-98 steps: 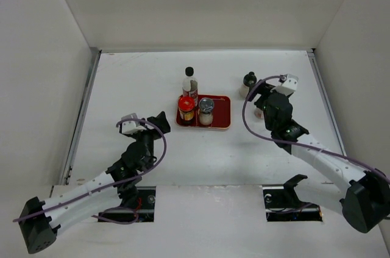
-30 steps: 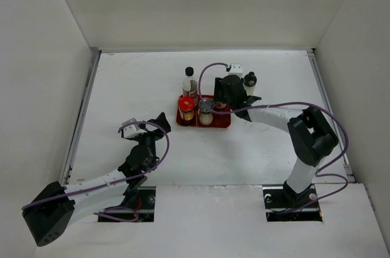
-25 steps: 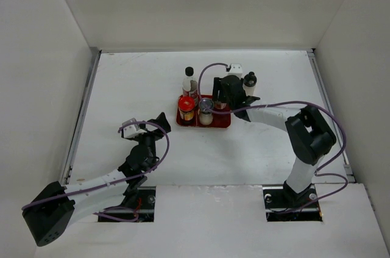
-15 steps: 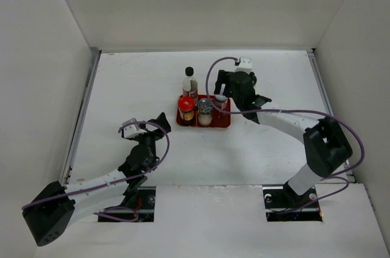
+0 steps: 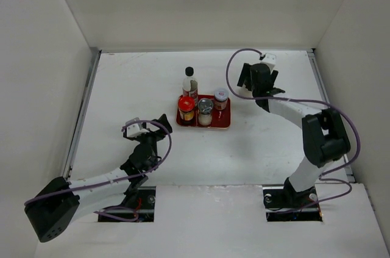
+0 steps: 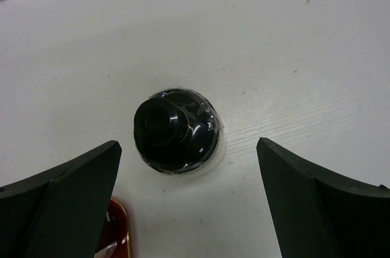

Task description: Organize the condiment bottles

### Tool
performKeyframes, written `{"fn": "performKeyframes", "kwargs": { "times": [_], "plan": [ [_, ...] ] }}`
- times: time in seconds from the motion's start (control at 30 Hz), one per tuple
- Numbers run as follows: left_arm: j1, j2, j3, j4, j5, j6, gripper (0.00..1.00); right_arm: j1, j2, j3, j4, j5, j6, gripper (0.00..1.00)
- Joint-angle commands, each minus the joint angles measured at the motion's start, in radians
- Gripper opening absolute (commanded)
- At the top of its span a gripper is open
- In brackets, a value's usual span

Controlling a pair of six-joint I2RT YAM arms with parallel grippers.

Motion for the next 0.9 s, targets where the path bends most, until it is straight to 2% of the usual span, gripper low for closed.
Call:
{"fn": "performKeyframes", "kwargs": {
  "times": [0.0,0.07,0.13,0.27,0.37,0.53,0.67,0.77,0.87],
  "plan": [
    [0.006,0.012,-0.005,0.053,0.005,-0.009,1.0,-0.019,0.067,0.1,-0.006,-0.075,-0.026,1.0],
    [0.005,0.016,-0.003,0.053,0.005,-0.009,1.0,-0.023,0.11,0.129,-0.002,-0.092,-0.03,1.0],
    [0.003,0.021,0.0,0.053,0.005,-0.009,1.0,-0.025,0.13,0.135,0.02,-0.089,-0.035,0.95],
    [0.003,0.042,0.004,0.053,0.008,-0.01,1.0,-0.022,0.131,0.099,0.112,-0.045,-0.05,0.68],
    [0.001,0.045,0.01,0.053,0.034,-0.007,1.0,0.007,0.041,0.004,0.174,0.026,-0.073,0.52],
    [0.005,0.035,0.01,0.053,0.044,-0.007,1.0,0.102,-0.204,-0.185,0.181,0.075,-0.06,0.51],
    [0.006,0.036,0.01,0.053,0.045,-0.009,1.0,0.19,-0.341,-0.266,0.126,0.089,-0.006,0.51],
    [0.005,0.036,0.017,0.053,0.051,-0.01,1.0,0.263,-0.381,-0.283,0.118,0.074,0.058,0.51],
    [0.005,0.045,0.018,0.053,0.051,-0.01,1.0,0.323,-0.351,-0.262,0.132,0.066,0.098,0.51]
  ]
}}
